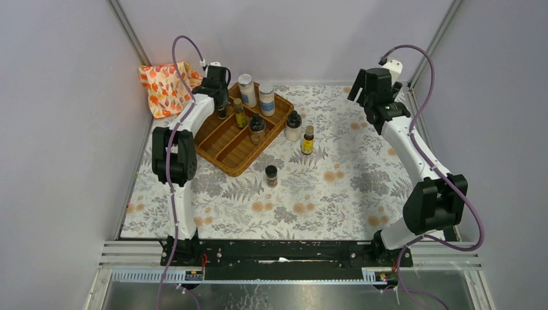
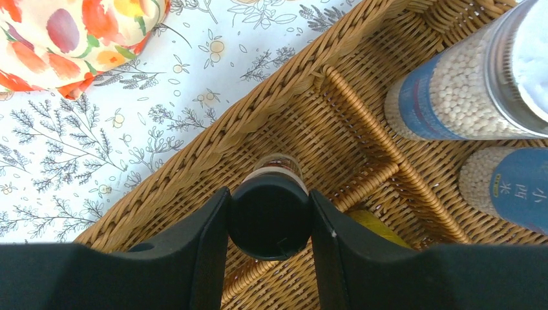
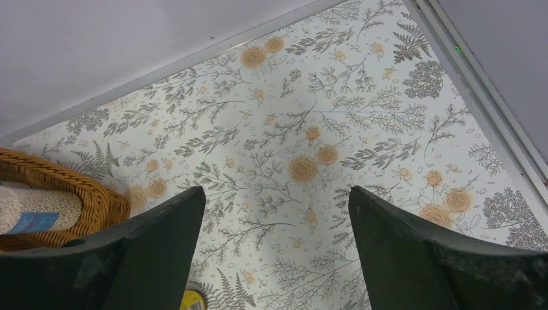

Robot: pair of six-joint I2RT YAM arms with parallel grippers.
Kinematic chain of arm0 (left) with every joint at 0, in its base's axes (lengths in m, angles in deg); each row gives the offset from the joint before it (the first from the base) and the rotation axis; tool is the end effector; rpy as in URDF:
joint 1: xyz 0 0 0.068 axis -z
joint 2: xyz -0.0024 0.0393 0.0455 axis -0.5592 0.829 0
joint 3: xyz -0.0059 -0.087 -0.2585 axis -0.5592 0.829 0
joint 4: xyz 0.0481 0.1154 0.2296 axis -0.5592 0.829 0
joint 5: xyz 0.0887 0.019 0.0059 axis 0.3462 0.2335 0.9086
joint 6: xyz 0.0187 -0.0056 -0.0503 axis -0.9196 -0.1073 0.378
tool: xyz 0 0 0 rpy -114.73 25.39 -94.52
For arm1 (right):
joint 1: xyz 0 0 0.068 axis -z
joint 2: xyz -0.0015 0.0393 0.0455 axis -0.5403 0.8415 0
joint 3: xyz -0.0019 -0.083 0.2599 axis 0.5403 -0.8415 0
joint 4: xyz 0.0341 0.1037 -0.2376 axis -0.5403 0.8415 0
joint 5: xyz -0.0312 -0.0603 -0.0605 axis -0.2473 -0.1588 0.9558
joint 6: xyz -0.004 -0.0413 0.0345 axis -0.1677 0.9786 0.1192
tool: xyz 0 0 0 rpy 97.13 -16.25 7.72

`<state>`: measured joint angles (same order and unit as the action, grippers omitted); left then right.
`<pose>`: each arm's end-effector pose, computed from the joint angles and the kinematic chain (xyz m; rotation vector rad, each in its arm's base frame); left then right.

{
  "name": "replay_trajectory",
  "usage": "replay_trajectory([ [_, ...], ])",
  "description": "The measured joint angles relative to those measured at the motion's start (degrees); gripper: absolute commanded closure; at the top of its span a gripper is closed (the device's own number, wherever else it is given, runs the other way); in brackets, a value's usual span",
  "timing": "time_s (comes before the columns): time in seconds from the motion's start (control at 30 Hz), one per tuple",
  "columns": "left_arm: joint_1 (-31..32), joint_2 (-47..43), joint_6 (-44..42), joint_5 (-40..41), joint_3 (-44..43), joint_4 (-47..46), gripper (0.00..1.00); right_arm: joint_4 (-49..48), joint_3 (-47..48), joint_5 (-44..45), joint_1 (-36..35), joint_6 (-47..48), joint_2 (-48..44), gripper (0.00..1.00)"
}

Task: Organize the condiment bottles
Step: Place the bottle in the storage box.

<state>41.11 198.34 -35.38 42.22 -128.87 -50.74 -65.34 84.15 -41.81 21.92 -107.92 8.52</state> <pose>0.4798 -0.0493 0.2505 -0.3238 2.2686 0.1388 0.3589 0.0534 0.3607 0.4043 1.8759 -0.0697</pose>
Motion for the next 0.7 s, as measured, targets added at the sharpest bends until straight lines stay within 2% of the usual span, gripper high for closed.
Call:
replay_trajectory([
  [0.7, -0.2, 3.6, 0.5, -0.4, -1.0, -0.4, 1.00, -0.1, 0.6, -1.4, 0.0, 0.3, 2.7, 0.11],
])
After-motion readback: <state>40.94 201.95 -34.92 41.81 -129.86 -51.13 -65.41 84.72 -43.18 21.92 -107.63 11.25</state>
